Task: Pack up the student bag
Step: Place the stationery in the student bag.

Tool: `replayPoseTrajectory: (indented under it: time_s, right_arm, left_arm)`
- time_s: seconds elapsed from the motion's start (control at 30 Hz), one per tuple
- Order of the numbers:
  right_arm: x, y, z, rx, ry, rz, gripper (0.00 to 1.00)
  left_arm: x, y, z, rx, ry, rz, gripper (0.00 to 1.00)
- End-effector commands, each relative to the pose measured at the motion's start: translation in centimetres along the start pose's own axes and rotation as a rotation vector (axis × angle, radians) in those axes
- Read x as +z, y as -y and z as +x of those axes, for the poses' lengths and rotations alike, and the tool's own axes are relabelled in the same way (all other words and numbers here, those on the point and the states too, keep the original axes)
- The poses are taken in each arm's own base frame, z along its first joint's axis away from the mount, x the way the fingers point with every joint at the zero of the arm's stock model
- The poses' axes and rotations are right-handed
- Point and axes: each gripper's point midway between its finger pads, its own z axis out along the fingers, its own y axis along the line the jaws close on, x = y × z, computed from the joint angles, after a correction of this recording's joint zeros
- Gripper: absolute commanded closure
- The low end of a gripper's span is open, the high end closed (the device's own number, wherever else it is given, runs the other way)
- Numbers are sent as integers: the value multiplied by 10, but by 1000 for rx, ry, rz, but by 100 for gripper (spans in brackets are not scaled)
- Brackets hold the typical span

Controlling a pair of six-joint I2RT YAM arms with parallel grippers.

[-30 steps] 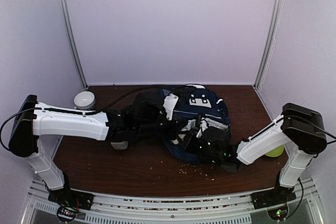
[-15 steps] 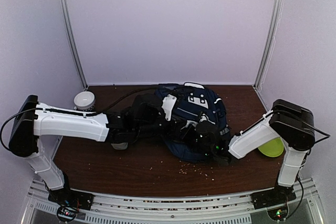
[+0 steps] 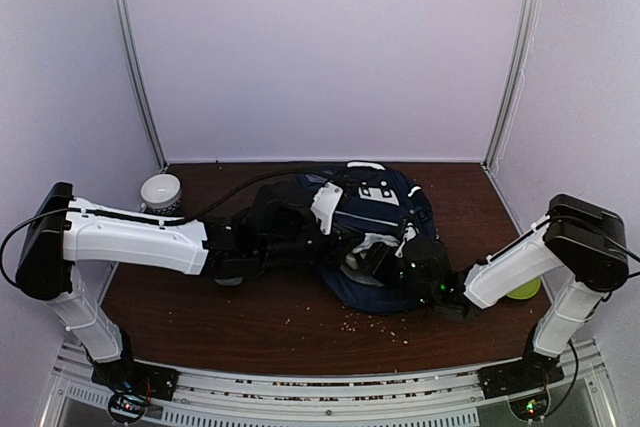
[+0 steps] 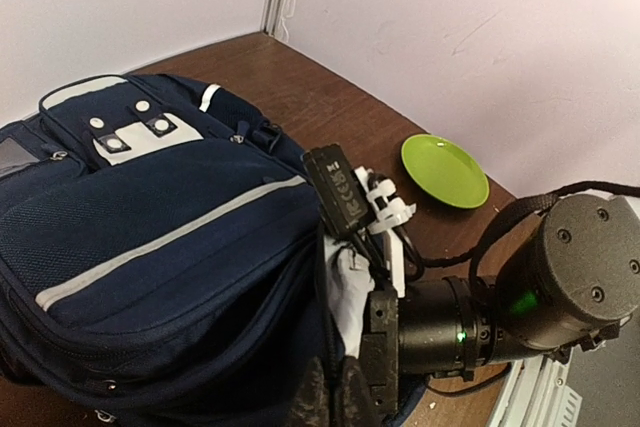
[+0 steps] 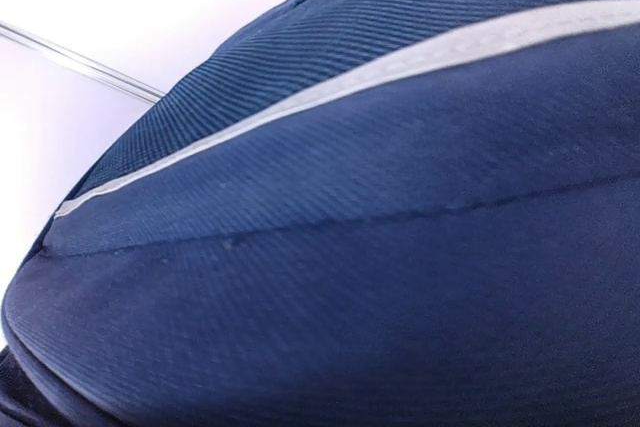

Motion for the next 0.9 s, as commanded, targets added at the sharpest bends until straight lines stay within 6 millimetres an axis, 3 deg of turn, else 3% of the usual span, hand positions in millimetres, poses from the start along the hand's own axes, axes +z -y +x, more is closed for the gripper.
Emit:
replayPoseTrajectory:
  time_s: [0.0,0.37,0.5,0.63,0.87]
  right_arm:
    - [-1,31,1,73,-1,62,36]
    - [-40,37,-6,181,42,-40,26]
    - [-47,47,-5,172,48,-6,31]
    - [-46,51,-4,205,58,-17,42]
    - [-34,41,-3,271,65,-76,54]
  left_arm:
    - [-28,50,-80,-6,237,164,100]
    - [-12,40,-72,-22,218,111,100]
    - [-10,42,-92,-32,252,100,100]
    - [-14,45,-113,-52,300,101,100]
    - [-9,52,-130,-117,338,131,100]
